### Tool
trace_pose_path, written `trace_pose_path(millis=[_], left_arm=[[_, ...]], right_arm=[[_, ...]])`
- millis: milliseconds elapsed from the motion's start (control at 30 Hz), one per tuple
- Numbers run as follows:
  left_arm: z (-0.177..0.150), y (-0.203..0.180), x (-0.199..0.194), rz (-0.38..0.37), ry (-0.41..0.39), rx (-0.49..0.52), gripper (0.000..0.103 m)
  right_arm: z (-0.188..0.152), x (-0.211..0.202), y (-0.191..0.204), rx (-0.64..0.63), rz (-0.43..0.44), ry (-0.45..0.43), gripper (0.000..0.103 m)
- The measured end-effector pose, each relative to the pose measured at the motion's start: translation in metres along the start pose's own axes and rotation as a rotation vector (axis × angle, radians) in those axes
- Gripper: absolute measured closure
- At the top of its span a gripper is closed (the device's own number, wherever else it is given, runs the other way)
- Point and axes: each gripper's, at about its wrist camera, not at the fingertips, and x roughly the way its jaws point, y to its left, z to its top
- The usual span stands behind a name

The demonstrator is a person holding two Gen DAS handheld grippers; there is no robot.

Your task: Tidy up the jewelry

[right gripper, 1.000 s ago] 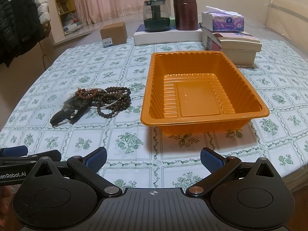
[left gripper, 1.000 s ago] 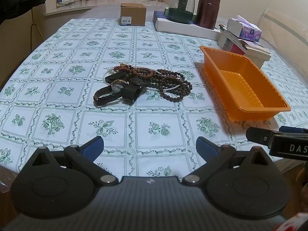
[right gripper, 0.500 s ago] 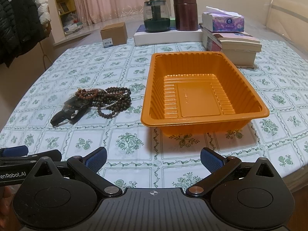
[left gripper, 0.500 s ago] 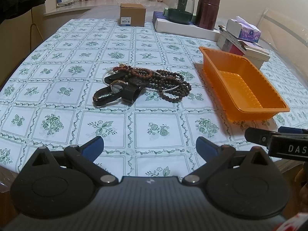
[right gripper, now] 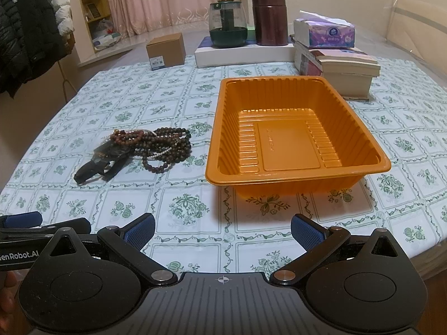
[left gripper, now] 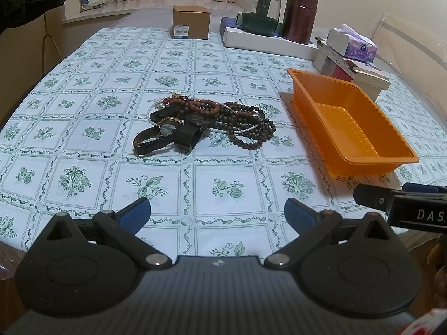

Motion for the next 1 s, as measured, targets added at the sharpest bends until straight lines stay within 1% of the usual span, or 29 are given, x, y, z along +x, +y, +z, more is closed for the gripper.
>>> trace_pose_path(millis=[1000], left_arm=[[0.0026, -0.0004, 0.0010, -0.015, -0.005, 0.000, 0.002]], right_arm=[[0.0017, -0.0003, -0.0019, 0.007, 0.003, -0.008, 0.000]])
